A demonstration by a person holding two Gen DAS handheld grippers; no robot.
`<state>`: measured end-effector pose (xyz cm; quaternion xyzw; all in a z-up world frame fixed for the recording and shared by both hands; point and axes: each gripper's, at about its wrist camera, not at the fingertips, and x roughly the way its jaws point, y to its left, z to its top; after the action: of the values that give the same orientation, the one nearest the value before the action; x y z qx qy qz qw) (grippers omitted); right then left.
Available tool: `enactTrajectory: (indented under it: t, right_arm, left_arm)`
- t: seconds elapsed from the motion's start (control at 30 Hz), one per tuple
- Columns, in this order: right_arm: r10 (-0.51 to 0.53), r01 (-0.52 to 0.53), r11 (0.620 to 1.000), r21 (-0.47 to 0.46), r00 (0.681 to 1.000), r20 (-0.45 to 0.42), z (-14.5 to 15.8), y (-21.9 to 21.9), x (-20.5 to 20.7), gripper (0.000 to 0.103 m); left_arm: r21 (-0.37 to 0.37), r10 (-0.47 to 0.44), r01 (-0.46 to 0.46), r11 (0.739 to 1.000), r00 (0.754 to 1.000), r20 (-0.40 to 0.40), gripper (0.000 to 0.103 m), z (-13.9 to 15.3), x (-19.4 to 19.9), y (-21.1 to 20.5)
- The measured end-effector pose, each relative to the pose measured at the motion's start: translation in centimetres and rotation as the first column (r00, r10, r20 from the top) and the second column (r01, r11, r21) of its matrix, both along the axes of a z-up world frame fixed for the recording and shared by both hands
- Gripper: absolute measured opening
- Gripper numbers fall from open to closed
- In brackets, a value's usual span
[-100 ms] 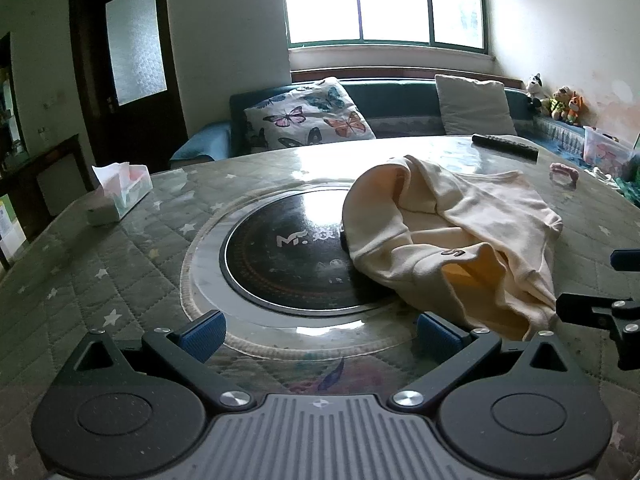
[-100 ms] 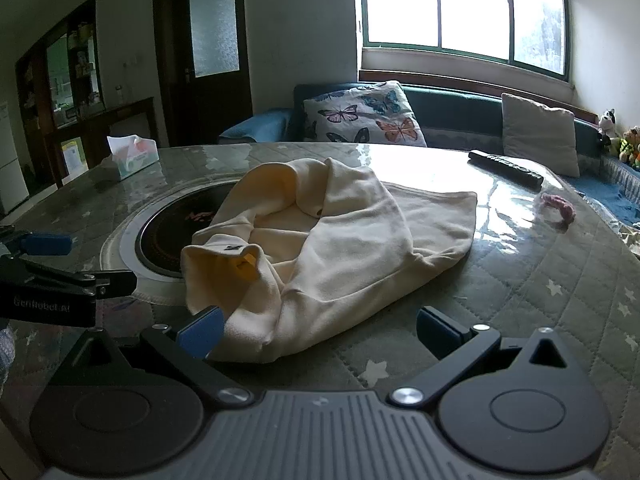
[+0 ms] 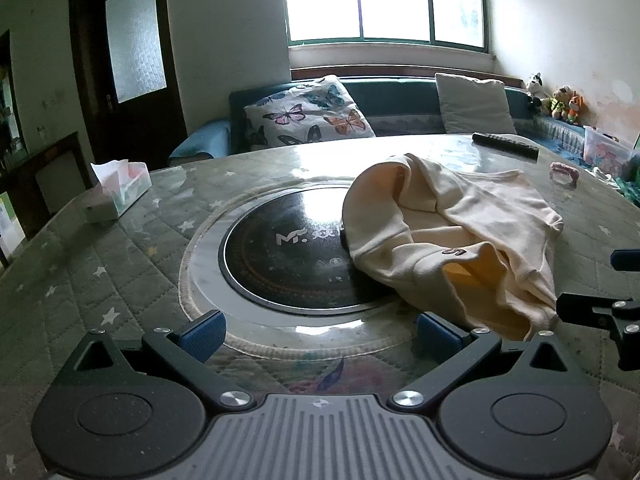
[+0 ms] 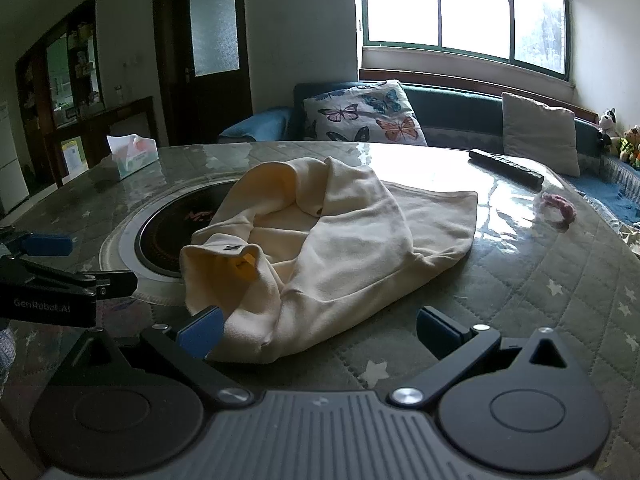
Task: Fold clothes
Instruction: 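Reach both grippers toward the crumpled cream sweatshirt on the table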
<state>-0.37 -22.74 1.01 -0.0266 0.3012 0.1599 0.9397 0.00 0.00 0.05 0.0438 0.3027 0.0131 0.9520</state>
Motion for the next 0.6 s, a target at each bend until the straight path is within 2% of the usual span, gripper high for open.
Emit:
enactTrajectory:
  t: [0.13,0.17,0.23,0.6]
  right_arm:
    - [0.005,-0.005,1.000,-0.004,1.000,0.002,0.0,0.0,0.1,0.103]
    - [0.010,-0.010,1.000,0.001,1.000,-0.021,-0.2,0.0,0.8,0.103]
    - [0.007,-0.007,1.000,0.007,1.000,0.004,0.0,-0.1,0.4,0.103]
    - [0.018,-0.018,1.000,-0.013,1.000,-0.006,0.1,0.1,2.1,0.103]
  left_arm:
    - [0.009,-0.008,0.008,1.000,1.000,0.007,0.103,-0.2,0.0,-0.3]
    - [0.012,-0.009,0.009,1.000,1.000,0.008,0.103,-0.3,0.1,-0.4]
    - [0.015,-0.012,0.012,1.000,1.000,0.010,0.103,-0.6,0.5,-0.5]
    - [0.025,-0.021,0.021,0.999,1.000,0.010,0.103,0.0,2.3,-0.7]
